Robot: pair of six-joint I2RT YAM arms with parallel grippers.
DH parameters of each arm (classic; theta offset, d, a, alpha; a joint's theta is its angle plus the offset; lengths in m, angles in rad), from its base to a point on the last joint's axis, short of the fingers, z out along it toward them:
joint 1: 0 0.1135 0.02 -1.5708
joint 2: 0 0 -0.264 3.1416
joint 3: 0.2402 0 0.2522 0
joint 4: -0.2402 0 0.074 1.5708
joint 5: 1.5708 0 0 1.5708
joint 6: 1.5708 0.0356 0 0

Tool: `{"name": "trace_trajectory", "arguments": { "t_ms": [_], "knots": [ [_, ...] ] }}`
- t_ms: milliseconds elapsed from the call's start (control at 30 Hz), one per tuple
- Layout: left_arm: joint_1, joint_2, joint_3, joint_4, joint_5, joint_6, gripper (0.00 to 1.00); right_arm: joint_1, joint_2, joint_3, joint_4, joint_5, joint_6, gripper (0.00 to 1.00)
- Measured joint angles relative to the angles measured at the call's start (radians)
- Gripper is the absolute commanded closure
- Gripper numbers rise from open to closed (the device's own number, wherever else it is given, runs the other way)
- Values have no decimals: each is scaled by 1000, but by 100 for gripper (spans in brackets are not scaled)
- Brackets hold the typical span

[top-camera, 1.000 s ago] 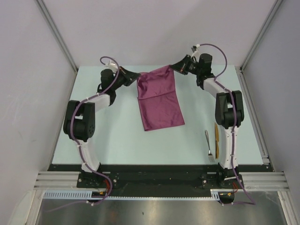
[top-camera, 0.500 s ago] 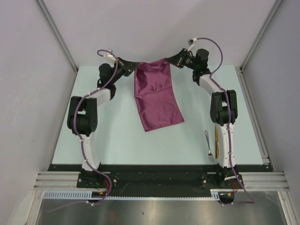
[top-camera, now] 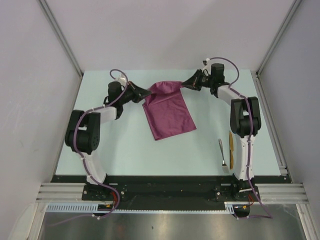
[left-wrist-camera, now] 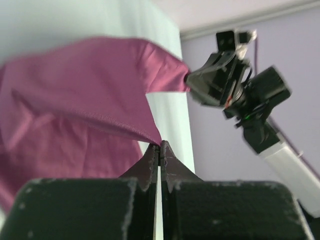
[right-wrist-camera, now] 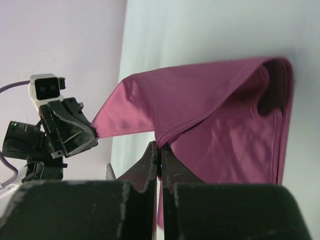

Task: Fold the napkin into a case and place the utensils inside
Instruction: Smooth out the square-folded napkin at the center of the board.

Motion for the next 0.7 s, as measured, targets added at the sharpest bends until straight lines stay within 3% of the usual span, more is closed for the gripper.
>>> {"name": "trace_trajectory", "arguments": {
  "t_ms": [333,700],
  "knots": [
    [-171,-272,-220,-190,-1,93,100,-62,-290,-316,-241,-3,-114,100],
    [-213,-295,-382,-339,-31,153,100,-41,-315,-535,-346,-6,-213,100]
  ]
}}
